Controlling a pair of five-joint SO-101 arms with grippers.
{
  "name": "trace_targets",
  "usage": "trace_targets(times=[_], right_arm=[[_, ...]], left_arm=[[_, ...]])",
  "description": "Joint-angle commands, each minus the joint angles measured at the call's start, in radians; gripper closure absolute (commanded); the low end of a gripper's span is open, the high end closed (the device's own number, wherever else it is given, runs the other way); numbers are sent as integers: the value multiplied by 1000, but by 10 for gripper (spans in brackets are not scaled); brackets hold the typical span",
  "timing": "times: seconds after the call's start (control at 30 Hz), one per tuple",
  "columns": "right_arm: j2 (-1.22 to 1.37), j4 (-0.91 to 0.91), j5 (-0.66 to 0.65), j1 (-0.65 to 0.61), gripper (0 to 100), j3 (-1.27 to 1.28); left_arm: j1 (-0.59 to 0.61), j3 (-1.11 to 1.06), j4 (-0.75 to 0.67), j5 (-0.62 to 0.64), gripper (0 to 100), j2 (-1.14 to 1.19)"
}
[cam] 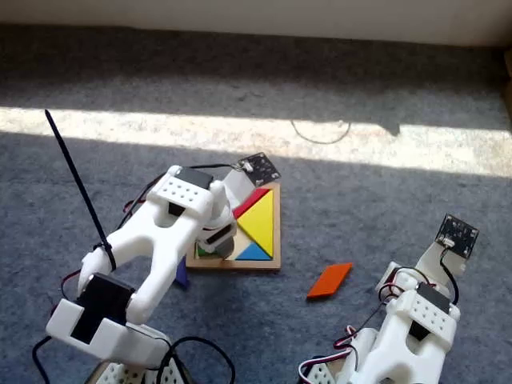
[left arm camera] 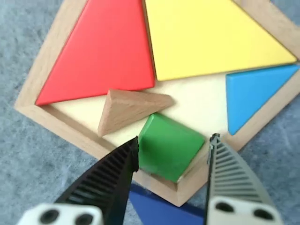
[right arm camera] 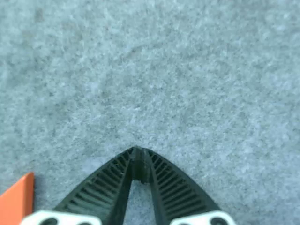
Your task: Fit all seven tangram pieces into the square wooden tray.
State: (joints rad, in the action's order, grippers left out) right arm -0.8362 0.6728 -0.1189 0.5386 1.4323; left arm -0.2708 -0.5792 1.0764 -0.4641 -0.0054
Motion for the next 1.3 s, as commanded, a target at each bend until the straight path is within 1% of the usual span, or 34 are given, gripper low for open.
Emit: trace_targets(times=[0.0,0.13,0.23,0.27,0.33,0.37,0.47,0.6,0.7,0.77,0.83,0.93,1.07,1.17,1.27], right_arm=[[-13,-18,-3,-8,993,-50],[-13,-18,-3,-8,993,-50],[-13,-18,-3,-8,993,-50],[-13,-18,-3,-8,993,-50],[-13,-18,-3,-8,993,-50],[-13,-18,-3,-8,993,-50],[-13,-18,-3,-8,993,-50],[-13,-18,-3,-8,993,-50],[-13,-18,-3,-8,993,-50],[-13,-18,-3,-8,993,-50],[-13,-18,-3,-8,993,-50],[-13,-18,-3,-8,993,-50],[-13,-18,-3,-8,993,-50],[-13,-18,-3,-8,993,-50],[-13,-18,-3,-8,993,-50]], left_arm=[[25,105,48,11,755,-16],[91,213,172,9,755,-16],[147,269,224,8,755,-16],[163,275,229,-8,755,-16],[185,268,235,-77,755,-13],[188,246,230,-101,755,-13],[188,179,218,-110,755,-10],[179,79,81,-98,755,-5],[150,1,-12,-97,755,-5],[119,-36,-48,-89,755,-5],[79,-56,-69,-29,755,-10],[21,-58,-77,38,755,-15],[-48,-56,-78,75,755,-15],[-77,-36,-78,129,755,-15],[-81,-1,-72,178,755,-15]])
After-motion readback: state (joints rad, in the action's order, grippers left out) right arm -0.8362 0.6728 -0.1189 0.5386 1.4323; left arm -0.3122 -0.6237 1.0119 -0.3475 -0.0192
